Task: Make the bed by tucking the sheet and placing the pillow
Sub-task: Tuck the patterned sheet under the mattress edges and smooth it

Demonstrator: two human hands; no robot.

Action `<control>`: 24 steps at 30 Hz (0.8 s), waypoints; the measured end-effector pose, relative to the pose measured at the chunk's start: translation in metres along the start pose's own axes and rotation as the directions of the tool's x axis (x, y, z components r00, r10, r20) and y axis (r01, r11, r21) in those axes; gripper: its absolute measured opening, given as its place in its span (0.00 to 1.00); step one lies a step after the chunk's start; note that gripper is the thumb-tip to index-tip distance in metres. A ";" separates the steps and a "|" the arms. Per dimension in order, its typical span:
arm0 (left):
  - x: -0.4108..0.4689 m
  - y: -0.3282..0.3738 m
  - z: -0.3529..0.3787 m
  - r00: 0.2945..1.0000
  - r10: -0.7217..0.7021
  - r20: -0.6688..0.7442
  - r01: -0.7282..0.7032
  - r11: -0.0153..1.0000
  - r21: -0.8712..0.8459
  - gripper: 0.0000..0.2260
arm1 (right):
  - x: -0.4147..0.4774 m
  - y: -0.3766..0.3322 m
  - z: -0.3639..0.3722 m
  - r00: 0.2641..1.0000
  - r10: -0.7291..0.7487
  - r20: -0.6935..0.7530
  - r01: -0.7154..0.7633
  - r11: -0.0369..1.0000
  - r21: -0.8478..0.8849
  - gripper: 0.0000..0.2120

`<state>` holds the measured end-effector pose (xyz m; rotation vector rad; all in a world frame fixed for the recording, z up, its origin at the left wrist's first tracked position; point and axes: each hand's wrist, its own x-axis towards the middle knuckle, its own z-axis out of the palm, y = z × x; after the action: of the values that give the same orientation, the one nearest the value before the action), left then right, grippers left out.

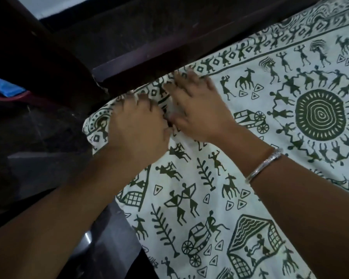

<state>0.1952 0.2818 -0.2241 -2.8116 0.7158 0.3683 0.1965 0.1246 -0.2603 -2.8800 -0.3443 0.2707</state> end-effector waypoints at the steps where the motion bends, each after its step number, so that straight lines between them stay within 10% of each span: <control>1: 0.004 0.011 -0.007 0.997 0.059 -0.043 -0.059 0.998 -0.014 0.27 | -0.005 0.011 -0.003 0.996 0.052 -0.073 -0.051 0.999 0.014 0.30; 14: 0.144 0.186 -0.029 0.813 0.567 -0.132 -0.582 0.799 -0.152 0.37 | -0.114 0.178 0.003 0.581 0.812 -0.056 -0.806 0.583 0.100 0.34; 21: 0.191 0.203 -0.037 0.910 0.413 -0.039 -0.412 0.911 0.031 0.35 | -0.091 0.191 0.011 0.661 0.750 -0.006 -0.749 0.660 0.065 0.30; 24: 0.201 0.226 -0.055 0.789 0.579 -0.204 -0.591 0.806 0.001 0.27 | -0.097 0.206 0.000 0.737 0.675 -0.039 -0.666 0.734 0.133 0.31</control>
<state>0.2653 -0.0151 -0.2640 -2.6340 1.6624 0.2067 0.1472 -0.0946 -0.2959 -2.7679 0.7389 0.2670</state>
